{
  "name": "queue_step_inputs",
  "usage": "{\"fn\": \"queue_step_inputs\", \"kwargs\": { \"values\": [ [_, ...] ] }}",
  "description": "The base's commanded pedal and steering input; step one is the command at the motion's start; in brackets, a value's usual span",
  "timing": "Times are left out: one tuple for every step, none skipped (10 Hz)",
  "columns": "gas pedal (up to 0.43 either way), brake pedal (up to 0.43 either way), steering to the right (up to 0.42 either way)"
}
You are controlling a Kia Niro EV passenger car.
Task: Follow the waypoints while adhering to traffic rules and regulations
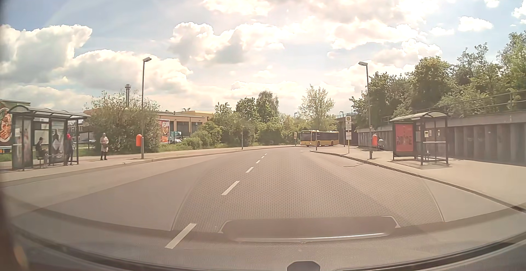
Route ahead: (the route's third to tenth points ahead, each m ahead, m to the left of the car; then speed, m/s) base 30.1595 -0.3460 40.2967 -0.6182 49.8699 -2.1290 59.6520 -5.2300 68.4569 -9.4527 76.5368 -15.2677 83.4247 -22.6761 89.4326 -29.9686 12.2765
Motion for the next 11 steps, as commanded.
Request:
{"fn": "queue_step_inputs", "kwargs": {
  "values": [
    [0.079, 0.018, 0.003],
    [0.059, 0.018, 0.008],
    [0.039, 0.018, 0.009],
    [0.028, 0.018, 0.007],
    [0.008, 0.018, 0.006],
    [0.008, 0.018, 0.005],
    [0.008, 0.018, 0.005],
    [0.02, 0.018, 0.005],
    [0.028, 0.018, 0.005],
    [0.028, 0.018, 0.005],
    [0.039, 0.018, 0.005]
  ]
}}
